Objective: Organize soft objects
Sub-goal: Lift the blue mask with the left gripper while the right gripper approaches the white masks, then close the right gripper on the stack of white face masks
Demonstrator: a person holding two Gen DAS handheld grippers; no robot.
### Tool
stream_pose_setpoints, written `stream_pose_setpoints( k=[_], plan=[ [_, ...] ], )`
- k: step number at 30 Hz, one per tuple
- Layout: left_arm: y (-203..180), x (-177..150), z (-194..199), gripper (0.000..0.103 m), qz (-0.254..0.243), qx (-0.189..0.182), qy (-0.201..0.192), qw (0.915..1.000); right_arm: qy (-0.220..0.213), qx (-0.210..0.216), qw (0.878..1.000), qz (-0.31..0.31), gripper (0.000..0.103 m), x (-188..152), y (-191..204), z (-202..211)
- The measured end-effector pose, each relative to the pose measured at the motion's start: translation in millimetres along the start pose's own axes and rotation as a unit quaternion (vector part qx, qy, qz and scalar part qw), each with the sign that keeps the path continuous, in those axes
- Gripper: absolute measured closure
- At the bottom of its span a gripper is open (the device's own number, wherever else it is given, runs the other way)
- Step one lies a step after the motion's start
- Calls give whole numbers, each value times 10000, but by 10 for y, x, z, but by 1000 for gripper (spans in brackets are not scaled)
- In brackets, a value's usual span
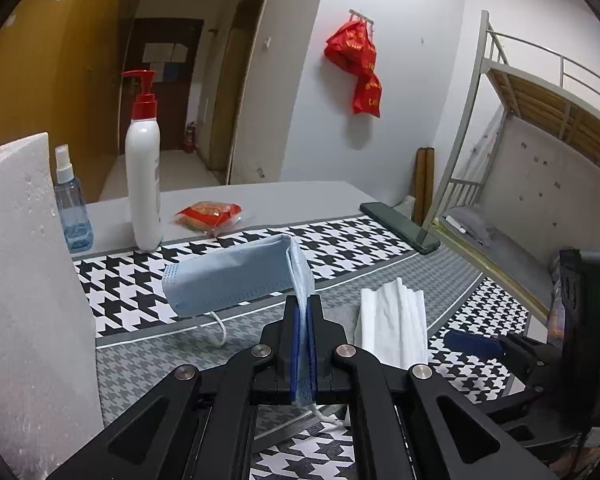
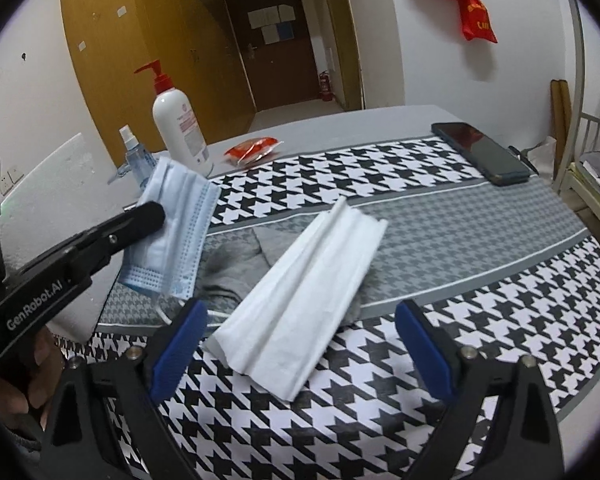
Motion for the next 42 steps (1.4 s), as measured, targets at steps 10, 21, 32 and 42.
stream_pose_setpoints(
  k=[10, 21, 32, 42],
  plan=[
    [21, 12, 2, 99, 64, 13, 17, 10000, 49, -516, 9986, -141, 6, -17, -64, -71],
    [36, 7, -7, 99, 91, 3, 34, 10000, 230, -611, 9978, -115, 18, -34, 33, -105],
    [-24, 6, 26, 99, 22, -45, -6, 10000, 280, -478, 9985, 9, 73, -54, 83, -87],
    [-62, 77, 105, 99, -51, -118, -231, 9997, -163, -342, 9993, 54, 95, 67, 17, 214]
  ],
)
Point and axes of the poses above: each gripper's, at about its wrist camera, not at the fingertips, and z roughly against the way its jaws point, y to its left, x to its top, the point moved 3 cm from there along -z, roughly the way its jaws point, and after that the axes turned 11 degrees about -y, right-handed, at the moved point
